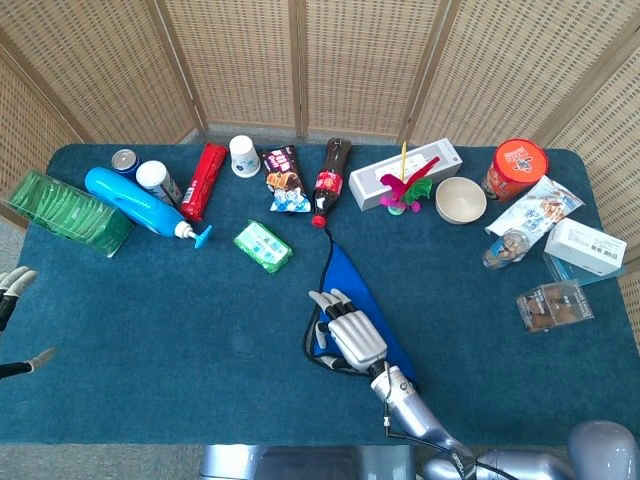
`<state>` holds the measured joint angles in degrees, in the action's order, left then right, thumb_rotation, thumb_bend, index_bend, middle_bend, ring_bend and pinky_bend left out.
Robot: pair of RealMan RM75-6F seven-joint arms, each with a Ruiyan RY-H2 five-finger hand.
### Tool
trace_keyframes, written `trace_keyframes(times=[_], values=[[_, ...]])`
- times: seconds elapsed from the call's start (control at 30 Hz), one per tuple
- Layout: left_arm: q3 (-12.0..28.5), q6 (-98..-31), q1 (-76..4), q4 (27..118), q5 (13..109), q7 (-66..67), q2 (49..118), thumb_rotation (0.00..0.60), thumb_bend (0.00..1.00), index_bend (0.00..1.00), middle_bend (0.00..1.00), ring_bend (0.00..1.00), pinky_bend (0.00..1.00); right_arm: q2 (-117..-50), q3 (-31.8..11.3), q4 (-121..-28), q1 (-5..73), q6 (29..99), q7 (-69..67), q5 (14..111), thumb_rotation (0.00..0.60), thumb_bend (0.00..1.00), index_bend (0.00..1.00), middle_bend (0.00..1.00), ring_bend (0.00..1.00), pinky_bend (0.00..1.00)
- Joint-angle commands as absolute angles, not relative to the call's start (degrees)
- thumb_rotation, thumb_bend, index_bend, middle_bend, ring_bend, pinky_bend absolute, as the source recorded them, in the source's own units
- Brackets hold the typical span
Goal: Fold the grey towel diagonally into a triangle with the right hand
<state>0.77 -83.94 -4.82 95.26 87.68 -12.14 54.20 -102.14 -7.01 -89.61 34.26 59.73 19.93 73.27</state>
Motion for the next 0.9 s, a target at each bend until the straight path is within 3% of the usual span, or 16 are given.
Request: trace_keyframes(times=[0.03,0.33,0.7,0.9], values=[[0.76,-83.96,-4.82,95.26,87.73,-12.13,54.21,0.600,0.12,0.00,0.00,0.00,0.00,-102.10,-6.83,-89.49,34.24,59.70,19.80,73.28,0.600,0.56,0.70,0.05,0.00,0.00],[0.74,-83.90,-4.83,95.33,87.70,-11.97,54.25,0.600,0.12,0.00,0.00,0.00,0.00,-102.22,-6.24,-88.13,34.29,58.74,18.70,72.79,0.600,0.55,0.69,0.05,0.00,0.00],[0.70,-83.80,-4.88,95.46,87.74,-11.75,54.33,0.600,0.11,0.00,0.00,0.00,0.00,-101.70,-5.49,-88.69,34.43,57.83,15.70,74.17,0.600,0.45,0.61,0.02,0.00,0.00],[0.69,-83.98,-4.80,95.39,87.82,-11.94,54.27,0.600,0.12,0.00,0.00,0.00,0.00,-102.94,-5.78,-87.73,34.59,57.79,15.75,73.68,0.600,0.45,0.61,0.01,0.00,0.00]])
